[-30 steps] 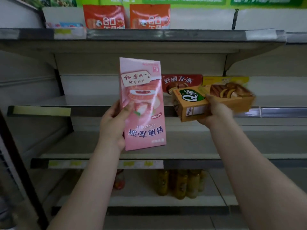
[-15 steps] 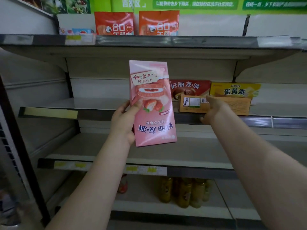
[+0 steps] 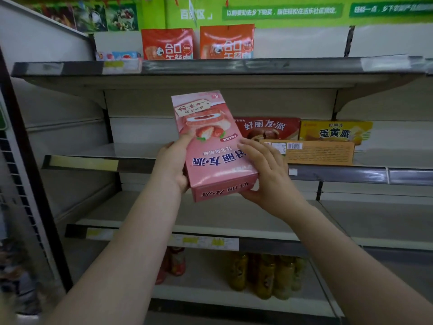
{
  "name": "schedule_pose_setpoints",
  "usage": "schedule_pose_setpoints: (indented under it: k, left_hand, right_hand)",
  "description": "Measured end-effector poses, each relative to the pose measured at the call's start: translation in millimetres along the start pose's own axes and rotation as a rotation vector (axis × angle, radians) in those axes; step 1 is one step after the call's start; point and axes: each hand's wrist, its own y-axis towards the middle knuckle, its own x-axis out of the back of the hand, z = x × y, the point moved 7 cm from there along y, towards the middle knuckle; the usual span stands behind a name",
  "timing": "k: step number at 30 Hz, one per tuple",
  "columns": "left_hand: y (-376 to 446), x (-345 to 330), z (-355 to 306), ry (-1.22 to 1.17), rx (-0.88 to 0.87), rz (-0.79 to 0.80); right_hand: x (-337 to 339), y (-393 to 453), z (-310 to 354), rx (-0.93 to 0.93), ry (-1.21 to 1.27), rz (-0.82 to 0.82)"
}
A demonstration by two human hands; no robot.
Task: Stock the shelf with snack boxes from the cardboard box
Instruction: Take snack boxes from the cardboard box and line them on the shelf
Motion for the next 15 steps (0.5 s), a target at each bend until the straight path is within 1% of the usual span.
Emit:
schedule_pose_setpoints:
  k: [2,3,4,6,7,9,10,11,13,15]
  left_hand:
    - [-13,-6,-3,0.023,0.005,0.033]
    - [-21,-9,-6,0.007,-0.005,0.055]
    - [-27,-8,-9,-0.029,-0.032,0.075]
    - [-32,2,-16,-0.097,-0.121,0.075]
    - [-35,8,-21,-0.085,-0.183,0.051]
    - [-31,27,-27,0.081,-0.306,-0.066]
    - [-26,35,-27,0.175,-0.349,-0.119]
    - [-22,40,-24,0.232,-0.357,-0.155]
    - [-14,47,-13,0.263,-0.334,-0.174]
    - [-10,53,-4,0.272,-0.299,-0.178]
  right_hand:
    - [4,-3,3,0.099,0.021,-0.110]
    - [9,-3,3,0.100,0.060,-0.155]
    - [15,-2,3,0.045,0.152,-0.194]
    - [27,-2,-6,-0.188,0.470,-0.290]
    - [27,-5,-12,-0.332,0.634,-0.330]
    - [15,-14,-27,-0.598,0.928,-0.346]
    - [3,-19,-33,-0.711,1.096,-0.335]
    - [-8,-26,-38,-0.819,1.257,-0.328]
    - [-23,-36,-41,-0.956,1.490,-0.333]
    - [-32,-44,-40,-1.000,1.609,-0.308]
